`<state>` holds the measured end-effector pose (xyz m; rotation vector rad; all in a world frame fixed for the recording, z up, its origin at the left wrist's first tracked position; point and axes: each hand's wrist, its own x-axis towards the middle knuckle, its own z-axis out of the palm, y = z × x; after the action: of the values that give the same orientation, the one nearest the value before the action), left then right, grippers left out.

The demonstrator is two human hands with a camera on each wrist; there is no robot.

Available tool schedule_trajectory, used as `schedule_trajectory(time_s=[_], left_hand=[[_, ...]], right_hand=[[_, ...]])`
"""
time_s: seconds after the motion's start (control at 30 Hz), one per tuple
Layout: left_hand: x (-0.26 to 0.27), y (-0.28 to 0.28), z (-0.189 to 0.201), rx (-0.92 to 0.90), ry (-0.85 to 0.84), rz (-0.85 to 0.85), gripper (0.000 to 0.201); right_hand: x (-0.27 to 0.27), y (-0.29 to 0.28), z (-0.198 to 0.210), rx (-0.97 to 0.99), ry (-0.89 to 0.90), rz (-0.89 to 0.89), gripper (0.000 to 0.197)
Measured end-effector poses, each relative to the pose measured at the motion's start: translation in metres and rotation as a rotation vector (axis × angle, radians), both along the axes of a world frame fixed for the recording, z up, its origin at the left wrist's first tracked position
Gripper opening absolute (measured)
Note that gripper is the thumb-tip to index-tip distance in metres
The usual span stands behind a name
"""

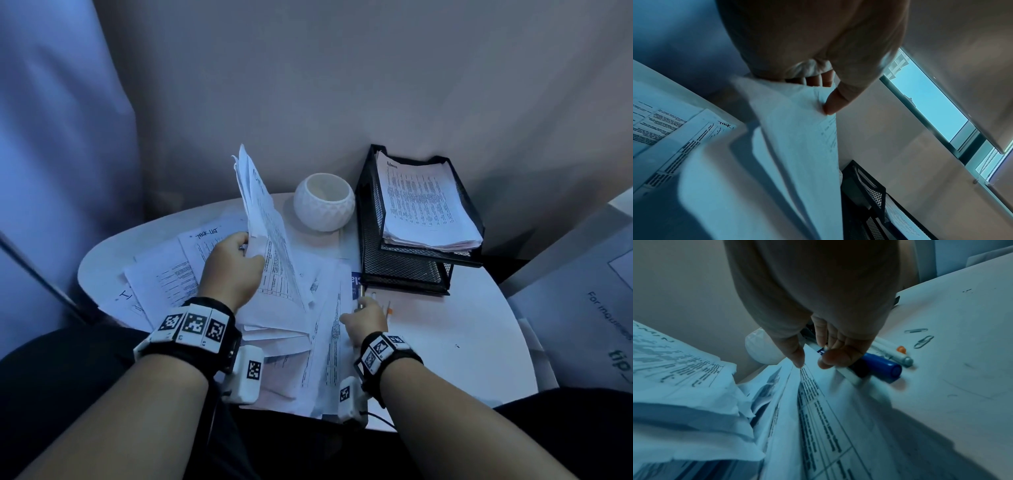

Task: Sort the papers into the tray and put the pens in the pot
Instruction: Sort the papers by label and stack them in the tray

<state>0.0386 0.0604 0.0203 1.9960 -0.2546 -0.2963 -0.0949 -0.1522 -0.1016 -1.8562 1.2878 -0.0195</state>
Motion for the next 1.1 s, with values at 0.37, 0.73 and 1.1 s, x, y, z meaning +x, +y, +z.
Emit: schedule_trajectory(time_s=[0.37,0.73,1.1], left_hand=[[-0.002,0.0,0.0,0.026,0.006,-0.027,0.021],[-0.012,-0.013,-0.004,0.006,0.011,-0.084,0.02],[-0.055,-0.032,0.015,-0.321,0.17,-0.364,0.012]], right_hand=[[0.005,-0.006,0.021,-0.096,0.007,0.032,0.008],[-0.062,-0.075,0.132,-0.383,-0.547,-0.125,0.011],[-0.093,-0.074,0.098,0.427,-0.639,-0.356,0.014]])
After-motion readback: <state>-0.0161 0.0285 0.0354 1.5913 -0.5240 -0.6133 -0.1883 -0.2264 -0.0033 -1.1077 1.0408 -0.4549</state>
